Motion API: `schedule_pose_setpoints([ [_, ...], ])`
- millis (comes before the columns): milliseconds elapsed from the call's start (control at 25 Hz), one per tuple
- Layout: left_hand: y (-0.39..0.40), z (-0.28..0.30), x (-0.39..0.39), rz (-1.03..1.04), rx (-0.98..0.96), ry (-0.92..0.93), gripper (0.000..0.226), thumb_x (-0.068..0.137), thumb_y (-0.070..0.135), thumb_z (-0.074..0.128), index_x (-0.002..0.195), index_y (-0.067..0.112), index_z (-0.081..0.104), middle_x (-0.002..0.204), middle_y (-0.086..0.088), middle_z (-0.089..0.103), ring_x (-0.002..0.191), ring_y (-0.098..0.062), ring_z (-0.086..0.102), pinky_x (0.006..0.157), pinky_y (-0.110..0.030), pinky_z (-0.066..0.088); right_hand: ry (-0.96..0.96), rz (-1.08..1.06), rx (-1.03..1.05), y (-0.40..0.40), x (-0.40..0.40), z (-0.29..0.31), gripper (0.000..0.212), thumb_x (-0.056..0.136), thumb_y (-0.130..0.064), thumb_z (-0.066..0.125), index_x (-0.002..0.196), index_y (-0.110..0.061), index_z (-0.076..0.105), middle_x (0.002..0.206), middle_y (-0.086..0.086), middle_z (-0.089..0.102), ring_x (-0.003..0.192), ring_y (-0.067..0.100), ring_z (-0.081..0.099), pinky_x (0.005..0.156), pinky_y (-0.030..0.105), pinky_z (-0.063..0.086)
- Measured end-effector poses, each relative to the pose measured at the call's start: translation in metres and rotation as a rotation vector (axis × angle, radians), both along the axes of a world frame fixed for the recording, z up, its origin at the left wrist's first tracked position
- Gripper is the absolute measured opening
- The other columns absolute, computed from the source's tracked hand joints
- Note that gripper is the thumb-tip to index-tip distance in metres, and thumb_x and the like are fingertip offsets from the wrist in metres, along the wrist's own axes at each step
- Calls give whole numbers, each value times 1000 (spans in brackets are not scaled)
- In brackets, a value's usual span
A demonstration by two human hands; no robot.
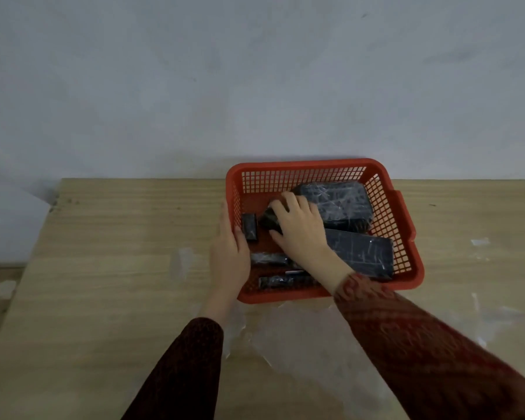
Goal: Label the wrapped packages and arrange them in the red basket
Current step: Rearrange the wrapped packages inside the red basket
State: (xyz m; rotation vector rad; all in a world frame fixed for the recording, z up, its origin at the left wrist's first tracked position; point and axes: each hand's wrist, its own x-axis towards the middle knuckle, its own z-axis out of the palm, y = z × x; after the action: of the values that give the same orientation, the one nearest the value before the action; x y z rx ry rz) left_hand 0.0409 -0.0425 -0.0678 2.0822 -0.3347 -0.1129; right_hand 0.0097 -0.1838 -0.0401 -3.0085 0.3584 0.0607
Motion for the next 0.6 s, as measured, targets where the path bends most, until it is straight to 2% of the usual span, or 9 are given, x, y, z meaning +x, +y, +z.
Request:
schedule_pose_setpoints([
  [40,-1,0,-1,12,-10,-16,55,101,13,35,152,15,16,131,-19,56,99,-14,53,77,-22,43,135,-35,-68,1,18,-2,61,81,-31,70,130,-13,41,139,15,43,125,37,42,104,50,35],
  [120,0,0,-2,25,-26,-22,54,101,10,35,151,12,18,117,-26,60,98,-21,43,75,-26,40,342,-69,-148,1,42,-7,72,80,-33,71,137,-14,31,140,13,43,129,35,38,111,52,25],
  [200,1,-1,-1,20,-30,-18,54,101,10,35,152,13,17,117,-21,61,99,-21,43,80,-29,39,422,-58,-196,1,54,-12,69,83,-32,68,137,-13,31,137,12,47,128,33,40,112,54,21],
  [280,1,-1,-1,20,-37,-27,54,101,10,35,152,14,16,117,-8,59,99,-18,44,83,-24,39,398,-39,-165,-3,56,-13,62,85,-31,65,135,-10,35,132,12,54,124,33,46,111,53,21],
  [360,0,0,-1,26,-33,-31,55,101,11,35,152,16,17,119,0,53,99,-16,44,83,-23,39,323,-37,5,-15,59,-6,57,86,-35,63,129,-6,39,120,13,62,112,33,56,105,49,32],
  [440,0,0,-1,28,-26,-4,55,101,12,36,152,17,16,125,-8,55,99,-16,44,83,-25,39,264,-32,294,-33,64,11,35,88,-36,58,108,-8,52,93,8,65,91,32,62,79,37,46],
  [480,0,0,0,26,-32,8,55,101,12,36,152,18,16,127,-11,55,100,-16,43,83,-23,39,271,-33,421,-43,69,18,25,90,-36,55,92,-10,55,78,3,61,80,28,60,65,31,43],
  [520,0,2,-1,23,-39,13,55,101,12,35,152,17,17,128,-14,55,101,-17,43,84,-22,38,284,-29,514,-52,74,22,25,91,-35,53,80,-12,53,69,0,55,74,24,56,57,29,39],
  [600,1,4,-1,18,-41,17,54,101,12,35,152,16,17,125,-15,57,91,-18,48,83,-24,40,353,-34,666,-63,86,24,25,92,-34,53,78,-13,54,73,2,53,74,21,54,63,33,45],
])
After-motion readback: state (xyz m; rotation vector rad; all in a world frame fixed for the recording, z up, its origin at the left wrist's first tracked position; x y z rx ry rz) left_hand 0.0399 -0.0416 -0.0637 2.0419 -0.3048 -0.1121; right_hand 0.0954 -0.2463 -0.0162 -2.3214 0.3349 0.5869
